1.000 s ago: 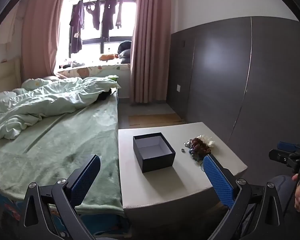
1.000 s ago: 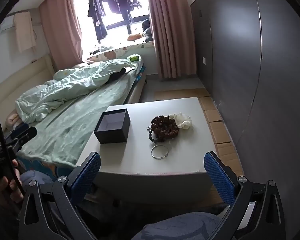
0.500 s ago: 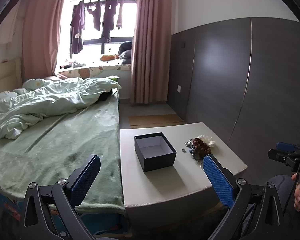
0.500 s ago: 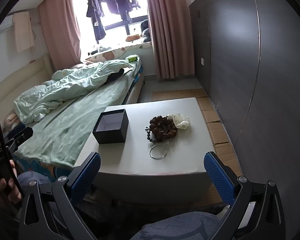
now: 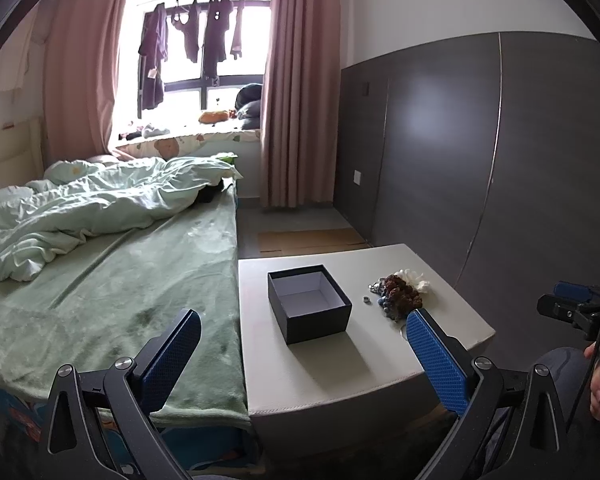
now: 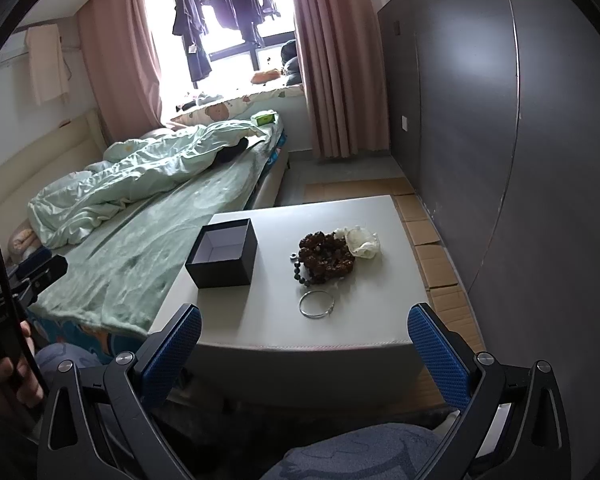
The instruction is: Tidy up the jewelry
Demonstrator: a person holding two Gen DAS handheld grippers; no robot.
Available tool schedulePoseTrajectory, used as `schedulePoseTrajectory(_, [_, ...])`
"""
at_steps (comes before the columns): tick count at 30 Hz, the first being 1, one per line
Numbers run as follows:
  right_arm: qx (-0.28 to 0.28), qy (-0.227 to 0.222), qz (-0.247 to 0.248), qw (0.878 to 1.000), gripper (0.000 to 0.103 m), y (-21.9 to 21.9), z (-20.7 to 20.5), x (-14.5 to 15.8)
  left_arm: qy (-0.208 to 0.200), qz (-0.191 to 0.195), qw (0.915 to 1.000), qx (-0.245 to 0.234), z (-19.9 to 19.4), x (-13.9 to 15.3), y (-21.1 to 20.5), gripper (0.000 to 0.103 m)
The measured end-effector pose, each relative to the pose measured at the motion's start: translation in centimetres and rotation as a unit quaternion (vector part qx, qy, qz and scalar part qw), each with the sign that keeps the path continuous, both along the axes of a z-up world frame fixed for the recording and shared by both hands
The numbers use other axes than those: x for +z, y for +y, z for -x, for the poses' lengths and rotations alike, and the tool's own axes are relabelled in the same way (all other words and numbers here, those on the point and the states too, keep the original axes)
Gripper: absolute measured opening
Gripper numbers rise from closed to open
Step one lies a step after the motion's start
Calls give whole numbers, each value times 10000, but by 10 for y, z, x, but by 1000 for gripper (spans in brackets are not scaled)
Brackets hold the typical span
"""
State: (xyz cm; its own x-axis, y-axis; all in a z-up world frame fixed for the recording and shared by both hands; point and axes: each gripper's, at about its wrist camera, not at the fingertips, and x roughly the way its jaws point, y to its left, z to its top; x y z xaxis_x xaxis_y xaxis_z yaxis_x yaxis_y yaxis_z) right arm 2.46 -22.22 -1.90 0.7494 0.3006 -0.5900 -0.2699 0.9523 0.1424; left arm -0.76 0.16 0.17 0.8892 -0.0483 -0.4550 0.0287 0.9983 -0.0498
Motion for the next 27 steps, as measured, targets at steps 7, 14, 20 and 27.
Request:
schedulePoseTrajectory(7, [-2,1,-7,10000,103,-1,-1,0,-22,-24,10000,2,1,-1,-1,103])
schedulePoseTrajectory(14, [-3,-2,-6,10000,103,0,-1,0,-31,-60,10000,-1,1,-1,-2,103])
schedulePoseTrajectory(20, [-8,-3,-10,10000,103,-1,-1,0,-43,-76,10000,2,2,0,-6,103])
schedulePoseTrajectory(27, [-7,-3,-9,10000,103,-2,-2,0,-34,-61,10000,-8,1,0,-2,103])
